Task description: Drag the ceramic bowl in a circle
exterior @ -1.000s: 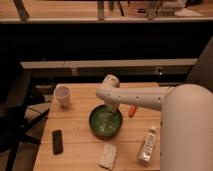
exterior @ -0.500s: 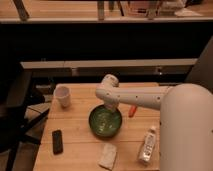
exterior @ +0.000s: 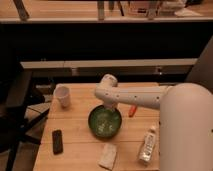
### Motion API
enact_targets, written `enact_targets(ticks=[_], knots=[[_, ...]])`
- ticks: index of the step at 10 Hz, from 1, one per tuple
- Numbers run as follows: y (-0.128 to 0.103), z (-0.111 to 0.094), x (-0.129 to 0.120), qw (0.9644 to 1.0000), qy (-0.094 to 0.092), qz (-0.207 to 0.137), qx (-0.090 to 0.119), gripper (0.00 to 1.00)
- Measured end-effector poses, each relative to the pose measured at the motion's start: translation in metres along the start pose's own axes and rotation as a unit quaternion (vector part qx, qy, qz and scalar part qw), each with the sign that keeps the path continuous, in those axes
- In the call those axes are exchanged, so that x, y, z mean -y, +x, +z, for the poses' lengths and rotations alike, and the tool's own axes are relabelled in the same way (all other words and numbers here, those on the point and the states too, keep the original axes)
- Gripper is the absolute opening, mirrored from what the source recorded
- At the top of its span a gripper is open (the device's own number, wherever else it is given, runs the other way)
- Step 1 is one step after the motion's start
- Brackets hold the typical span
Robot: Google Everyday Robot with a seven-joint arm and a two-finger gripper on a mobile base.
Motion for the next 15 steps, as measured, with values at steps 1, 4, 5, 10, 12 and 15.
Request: enact_targets(ticks=[1,4,5,10,12,15], knots=[[-0.0003,0.0,0.0,1.0,0.0,-0.003,0.0,0.01],[-0.0014,-0.0006,0.0005,0.9998,0.001,-0.02,-0.004,0.01],[-0.0018,-0.0011,0.0006,0.9998,0.001,-0.02,-0.004,0.01],[0.0003,-0.0022,0.0004,0.9988,0.002,-0.048,-0.008,0.01],[0.0006,-0.003,0.0007,0.9987,0.001,-0.049,-0.008,0.01],[0.0029,-0.0035,0.0019,0.9981,0.001,-0.061,-0.009,0.01]])
